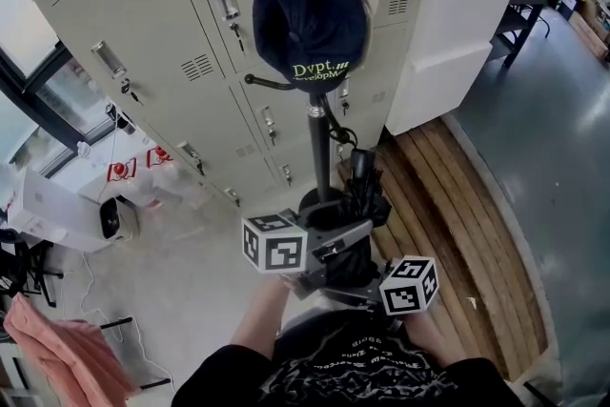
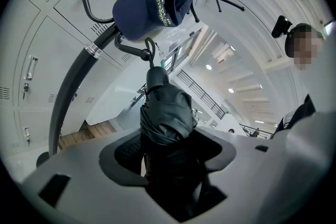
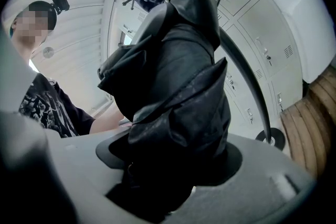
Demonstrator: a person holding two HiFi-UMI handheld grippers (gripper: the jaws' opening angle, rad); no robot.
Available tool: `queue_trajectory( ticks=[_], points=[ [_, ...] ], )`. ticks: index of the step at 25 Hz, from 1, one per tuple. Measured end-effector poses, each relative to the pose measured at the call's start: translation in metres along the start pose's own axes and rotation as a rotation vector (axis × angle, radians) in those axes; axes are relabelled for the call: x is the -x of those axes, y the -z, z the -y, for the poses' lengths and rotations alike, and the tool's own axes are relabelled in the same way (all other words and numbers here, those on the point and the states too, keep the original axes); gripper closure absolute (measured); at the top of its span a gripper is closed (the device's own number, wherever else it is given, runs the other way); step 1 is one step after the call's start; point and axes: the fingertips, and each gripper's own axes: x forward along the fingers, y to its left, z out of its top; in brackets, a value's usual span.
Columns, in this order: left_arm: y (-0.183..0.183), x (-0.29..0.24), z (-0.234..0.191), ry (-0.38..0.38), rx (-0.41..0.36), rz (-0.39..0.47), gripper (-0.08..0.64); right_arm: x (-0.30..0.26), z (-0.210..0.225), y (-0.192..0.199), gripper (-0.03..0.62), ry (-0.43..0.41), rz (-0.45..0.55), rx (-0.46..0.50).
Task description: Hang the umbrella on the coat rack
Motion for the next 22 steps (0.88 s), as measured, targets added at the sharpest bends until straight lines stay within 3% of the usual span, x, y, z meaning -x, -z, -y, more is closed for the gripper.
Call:
queue_trajectory(
  ticks=[22],
  points=[
    [0.002,0.015,-0.004,0.029,0.016,0.065,0.285,-0.008,0.002,0.010,0.273,0.013,-0.070,0.040]
  ],
)
